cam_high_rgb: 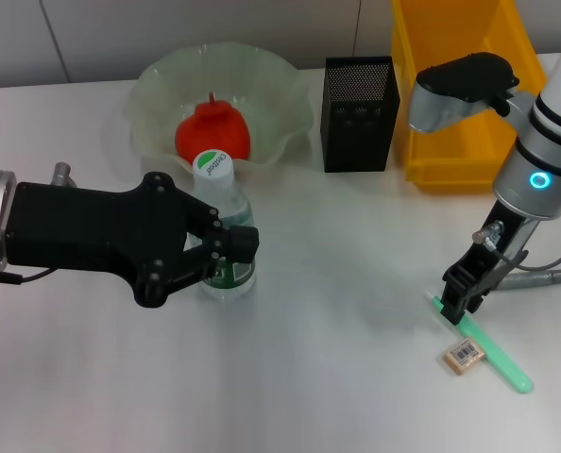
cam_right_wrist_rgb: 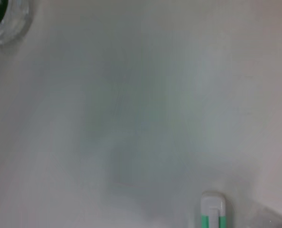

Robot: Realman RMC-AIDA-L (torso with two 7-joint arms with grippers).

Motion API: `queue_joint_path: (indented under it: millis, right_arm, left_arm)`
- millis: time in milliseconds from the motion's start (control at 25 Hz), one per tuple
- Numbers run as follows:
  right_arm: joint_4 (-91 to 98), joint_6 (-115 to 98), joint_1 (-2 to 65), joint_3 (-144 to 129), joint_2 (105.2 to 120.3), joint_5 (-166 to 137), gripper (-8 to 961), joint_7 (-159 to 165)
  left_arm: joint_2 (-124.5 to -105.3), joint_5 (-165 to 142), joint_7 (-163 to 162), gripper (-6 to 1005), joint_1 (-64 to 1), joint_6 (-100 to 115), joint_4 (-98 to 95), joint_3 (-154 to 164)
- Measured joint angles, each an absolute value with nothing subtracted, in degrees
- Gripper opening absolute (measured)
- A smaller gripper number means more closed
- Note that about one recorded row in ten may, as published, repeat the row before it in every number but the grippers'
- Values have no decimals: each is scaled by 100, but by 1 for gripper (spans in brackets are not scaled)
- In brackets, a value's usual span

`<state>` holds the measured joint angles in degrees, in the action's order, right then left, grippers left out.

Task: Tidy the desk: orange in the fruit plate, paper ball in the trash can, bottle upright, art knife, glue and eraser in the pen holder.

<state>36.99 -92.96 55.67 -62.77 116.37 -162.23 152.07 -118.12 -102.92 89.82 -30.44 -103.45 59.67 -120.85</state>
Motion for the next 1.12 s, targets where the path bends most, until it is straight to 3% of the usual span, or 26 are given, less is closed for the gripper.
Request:
queue_joint_path:
  millis: [1120]
  right_arm:
    - [3600, -9170, 5533, -6328, 11663, -16244, 265, 15134]
  left_arm:
    - [-11821, -10274, 8992, 11, -3026, -10380, 5906, -12199]
